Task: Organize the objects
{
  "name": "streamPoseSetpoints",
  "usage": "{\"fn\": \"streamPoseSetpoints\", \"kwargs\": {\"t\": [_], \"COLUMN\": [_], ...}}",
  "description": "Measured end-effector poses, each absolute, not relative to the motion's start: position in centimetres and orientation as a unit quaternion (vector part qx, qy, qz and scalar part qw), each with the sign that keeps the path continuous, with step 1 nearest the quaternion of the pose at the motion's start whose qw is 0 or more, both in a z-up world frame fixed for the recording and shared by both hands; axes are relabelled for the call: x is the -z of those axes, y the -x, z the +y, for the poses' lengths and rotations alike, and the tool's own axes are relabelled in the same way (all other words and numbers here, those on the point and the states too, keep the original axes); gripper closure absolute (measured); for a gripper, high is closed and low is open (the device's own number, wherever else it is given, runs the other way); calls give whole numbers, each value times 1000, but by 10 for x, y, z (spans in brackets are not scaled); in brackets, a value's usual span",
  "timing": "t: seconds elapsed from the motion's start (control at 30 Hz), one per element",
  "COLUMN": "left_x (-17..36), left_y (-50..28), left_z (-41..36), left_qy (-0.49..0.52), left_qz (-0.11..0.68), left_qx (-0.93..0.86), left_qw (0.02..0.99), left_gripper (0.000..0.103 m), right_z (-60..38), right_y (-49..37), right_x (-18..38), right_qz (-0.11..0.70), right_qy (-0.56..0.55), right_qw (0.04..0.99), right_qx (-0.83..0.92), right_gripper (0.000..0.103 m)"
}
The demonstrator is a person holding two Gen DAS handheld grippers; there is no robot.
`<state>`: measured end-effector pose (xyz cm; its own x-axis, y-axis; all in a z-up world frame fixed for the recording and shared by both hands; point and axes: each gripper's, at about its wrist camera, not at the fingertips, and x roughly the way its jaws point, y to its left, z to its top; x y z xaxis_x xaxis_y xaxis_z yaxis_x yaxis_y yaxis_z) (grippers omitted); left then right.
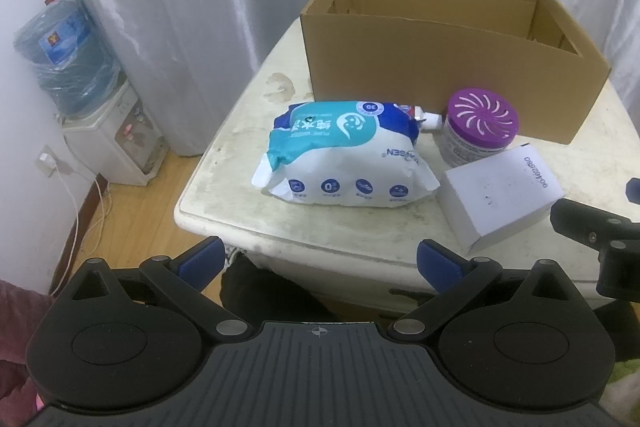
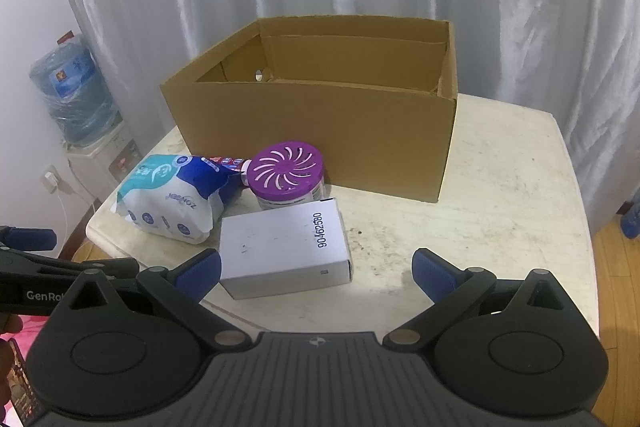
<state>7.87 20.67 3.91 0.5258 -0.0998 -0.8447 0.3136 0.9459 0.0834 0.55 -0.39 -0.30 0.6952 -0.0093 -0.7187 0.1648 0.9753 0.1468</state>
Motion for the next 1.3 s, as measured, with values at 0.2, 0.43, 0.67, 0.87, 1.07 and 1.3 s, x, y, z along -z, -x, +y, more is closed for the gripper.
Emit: {"fn": "streamPoseSetpoints", "kwargs": {"t": [0.2, 0.43, 0.67, 0.87, 1.07, 1.3], "left_x": [-37, -33, -28, -21, -19, -2], "left_y": [-82, -81, -77, -78, -74, -80], "left_z": [203, 193, 178, 159, 137, 119], "left_qy": [-114, -118, -95, -91, -122, -128], "left_qz": [475, 471, 465, 472, 454, 489], "left_qx": [120, 136, 188, 216, 246, 266], "left_qw": [864, 864, 860, 850, 848, 821], "left_gripper": [0, 0, 0, 2, 7, 20], "right_z": [-7, -20, -49, -68, -80, -86], "right_y": [-8, -10, -17, -37, -52, -71], "right_x": [5, 4, 3, 17, 29, 46], "right_qz": [389, 375, 359, 407, 414, 440], "right_qy": [-101, -97, -119, -157, -190, -212], "right_qw": [914, 920, 924, 900, 888, 865], "right_qx": [53, 64, 45, -22, -65, -113], "right_gripper": [0, 0, 0, 0, 4, 27]}}
